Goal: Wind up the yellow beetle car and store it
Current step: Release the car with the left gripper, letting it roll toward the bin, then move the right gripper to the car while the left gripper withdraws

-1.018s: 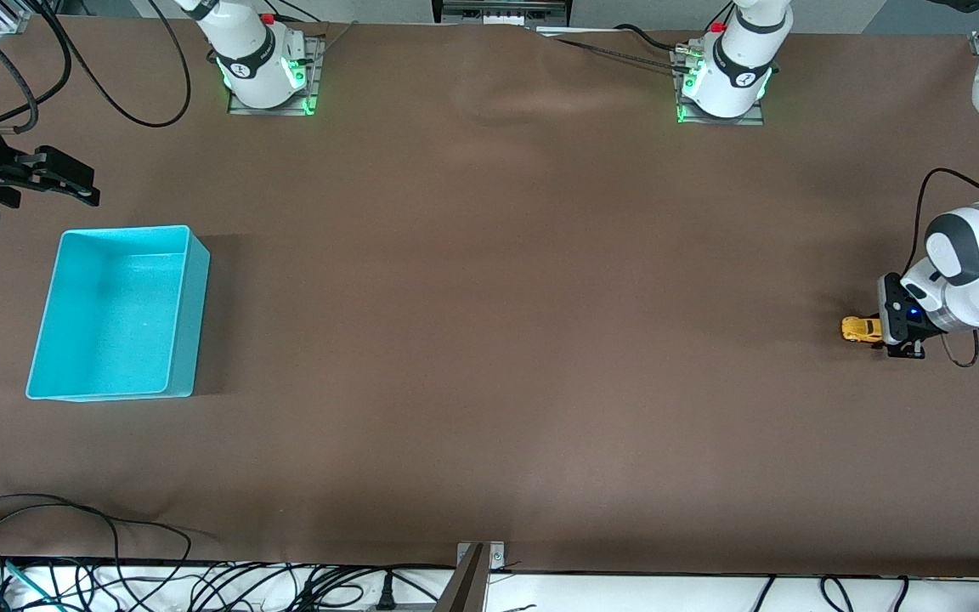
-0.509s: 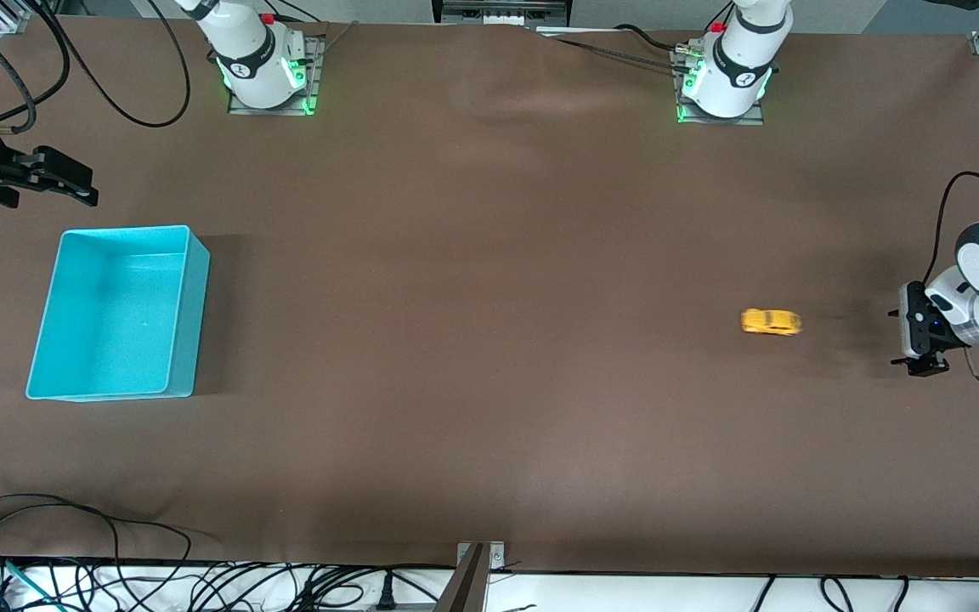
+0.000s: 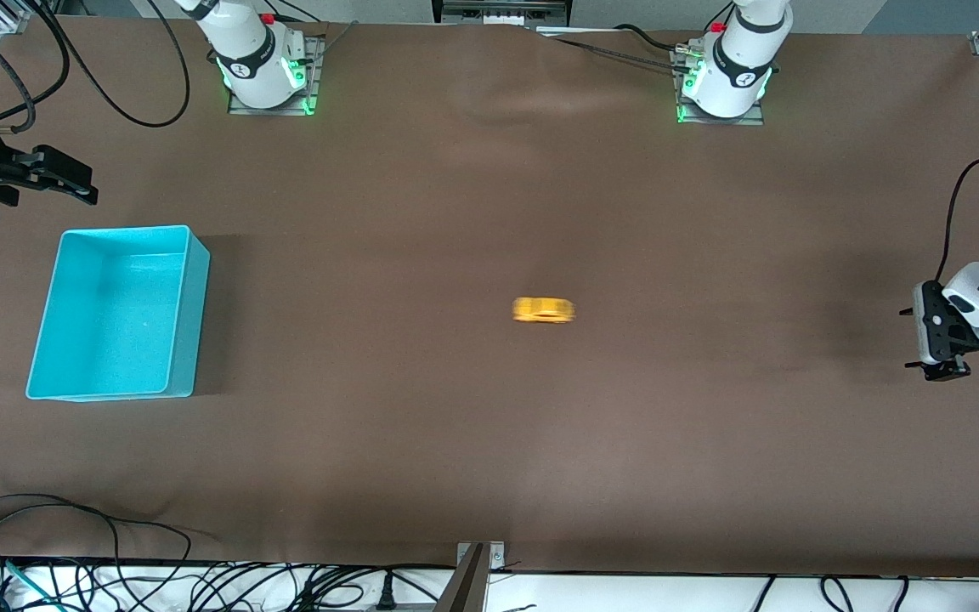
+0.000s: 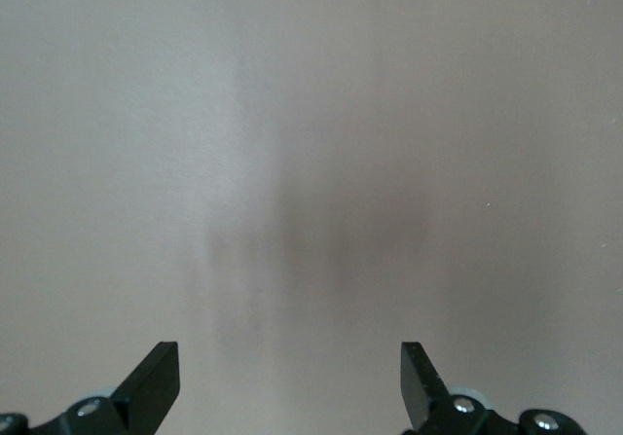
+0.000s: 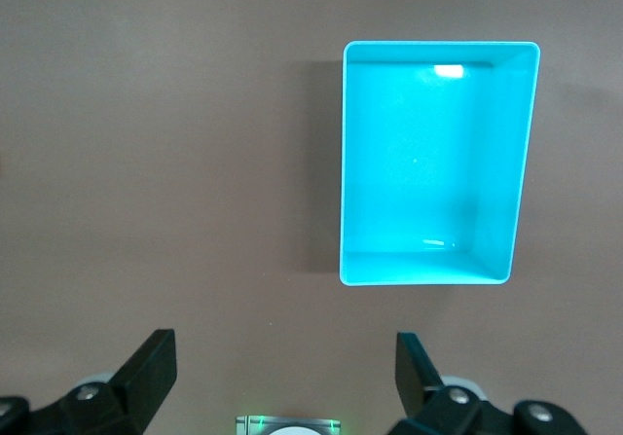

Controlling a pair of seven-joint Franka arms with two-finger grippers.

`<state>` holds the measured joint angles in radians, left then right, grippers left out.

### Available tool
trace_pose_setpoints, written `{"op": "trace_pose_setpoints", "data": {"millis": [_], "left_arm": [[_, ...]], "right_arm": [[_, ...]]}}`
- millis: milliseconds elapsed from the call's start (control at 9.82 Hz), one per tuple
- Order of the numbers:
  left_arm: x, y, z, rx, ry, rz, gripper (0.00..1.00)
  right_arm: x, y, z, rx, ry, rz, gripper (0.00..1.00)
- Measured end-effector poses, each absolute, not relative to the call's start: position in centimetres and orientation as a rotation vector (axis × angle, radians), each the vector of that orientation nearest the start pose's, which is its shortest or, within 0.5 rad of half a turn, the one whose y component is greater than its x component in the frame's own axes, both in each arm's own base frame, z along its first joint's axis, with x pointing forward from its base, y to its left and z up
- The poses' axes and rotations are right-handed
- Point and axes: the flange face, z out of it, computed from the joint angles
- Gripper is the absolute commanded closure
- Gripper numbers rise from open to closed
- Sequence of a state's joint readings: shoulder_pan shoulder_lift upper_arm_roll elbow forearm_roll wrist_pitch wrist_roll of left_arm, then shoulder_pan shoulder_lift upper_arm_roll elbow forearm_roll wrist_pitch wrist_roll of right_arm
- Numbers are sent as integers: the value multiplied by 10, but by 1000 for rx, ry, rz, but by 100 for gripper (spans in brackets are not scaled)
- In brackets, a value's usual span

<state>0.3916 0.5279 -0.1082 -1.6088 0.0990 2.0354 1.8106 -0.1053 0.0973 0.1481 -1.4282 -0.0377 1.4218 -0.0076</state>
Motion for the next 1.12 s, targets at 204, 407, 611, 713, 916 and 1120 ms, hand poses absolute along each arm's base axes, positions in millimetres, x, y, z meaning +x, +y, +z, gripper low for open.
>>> {"op": "trace_pose_setpoints", "data": {"millis": [204, 407, 611, 713, 916, 1120], "left_arm": [[652, 191, 341, -2381, 2170, 159, 0], [656, 194, 371, -2487, 2063, 195, 0], [659, 188, 399, -2581, 1961, 234, 0], [662, 183, 414, -2610, 1918, 242, 0], [666, 165, 439, -2659, 1844, 263, 0], [666, 146, 464, -2757, 1687, 286, 0]], "right_arm": [[568, 15, 624, -3161, -75, 166, 0], [567, 15, 624, -3161, -75, 179, 0], [567, 15, 623, -3160, -75, 185, 0], [567, 15, 623, -3160, -75, 190, 0], [565, 14, 621, -3158, -74, 217, 0], [565, 14, 618, -3157, -74, 242, 0]]}}
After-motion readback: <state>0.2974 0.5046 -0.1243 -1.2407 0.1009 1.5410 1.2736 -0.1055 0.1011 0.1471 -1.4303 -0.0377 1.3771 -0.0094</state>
